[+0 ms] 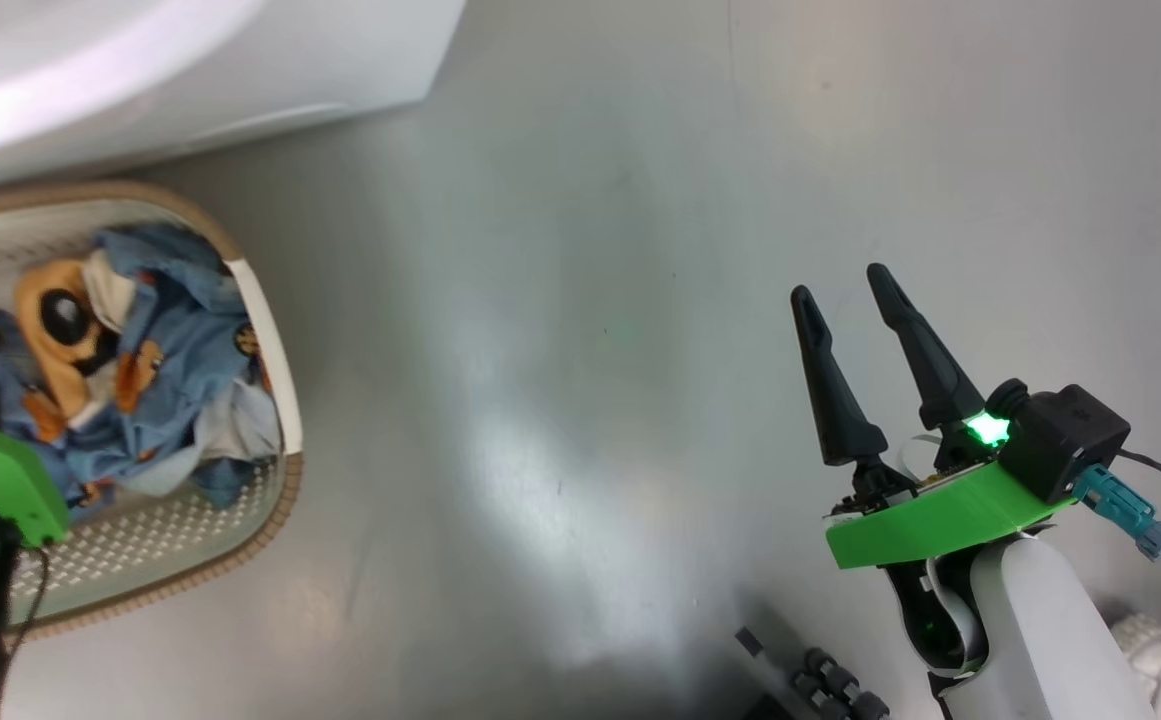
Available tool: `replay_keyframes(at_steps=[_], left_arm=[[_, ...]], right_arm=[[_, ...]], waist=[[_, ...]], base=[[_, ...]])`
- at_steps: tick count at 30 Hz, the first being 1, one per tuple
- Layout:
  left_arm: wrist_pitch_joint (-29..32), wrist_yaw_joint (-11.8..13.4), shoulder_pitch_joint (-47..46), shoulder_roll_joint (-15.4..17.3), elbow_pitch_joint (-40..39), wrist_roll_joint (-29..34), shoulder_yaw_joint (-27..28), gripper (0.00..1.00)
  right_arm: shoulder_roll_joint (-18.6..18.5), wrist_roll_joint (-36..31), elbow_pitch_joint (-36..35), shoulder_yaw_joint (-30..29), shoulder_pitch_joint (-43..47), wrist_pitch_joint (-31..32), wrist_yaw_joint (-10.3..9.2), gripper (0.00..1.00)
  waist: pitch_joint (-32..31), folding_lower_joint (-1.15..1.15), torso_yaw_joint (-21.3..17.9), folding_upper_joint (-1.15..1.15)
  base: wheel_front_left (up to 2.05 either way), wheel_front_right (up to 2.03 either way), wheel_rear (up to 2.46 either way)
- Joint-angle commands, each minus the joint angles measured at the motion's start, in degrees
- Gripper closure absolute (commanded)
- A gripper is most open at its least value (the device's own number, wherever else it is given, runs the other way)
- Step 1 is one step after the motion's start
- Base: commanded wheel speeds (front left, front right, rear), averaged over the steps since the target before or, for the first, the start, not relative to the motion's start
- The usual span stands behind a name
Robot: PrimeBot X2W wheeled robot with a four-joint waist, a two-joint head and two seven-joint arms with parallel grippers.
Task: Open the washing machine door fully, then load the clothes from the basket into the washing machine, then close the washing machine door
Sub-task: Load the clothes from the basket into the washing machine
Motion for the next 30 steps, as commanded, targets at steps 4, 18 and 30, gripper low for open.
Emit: replay_keyframes(at_steps=[4, 18, 30], left_arm=[[-2.32, -0.49, 4.23, 1.2, -1.05, -0.78, 1.05, 1.0], [-3.77, 0.8, 18.1, -2.05, -18.48, -1.6, 5.8, 1.0], [-3.78, 2.56, 30.12, -5.54, -38.65, 1.24, 11.51, 1.0]], right_arm=[[-0.07, -1.21, -0.24, 0.09, 2.25, -0.27, 0.1, 0.0], [-0.07, -4.57, 2.43, -2.68, 6.37, -0.27, 0.1, 0.0], [-0.07, -6.22, 3.91, -3.92, 9.28, -0.27, 0.1, 0.0]], waist=[[-6.42, 0.0, 2.66, 0.0], [-19.89, 0.0, 6.21, 0.0], [-29.33, 0.0, 7.57, 0.0]], base=[[0.0, 0.0, 0.0], [0.0, 0.0, 0.0], [0.0, 0.0, 0.0]])
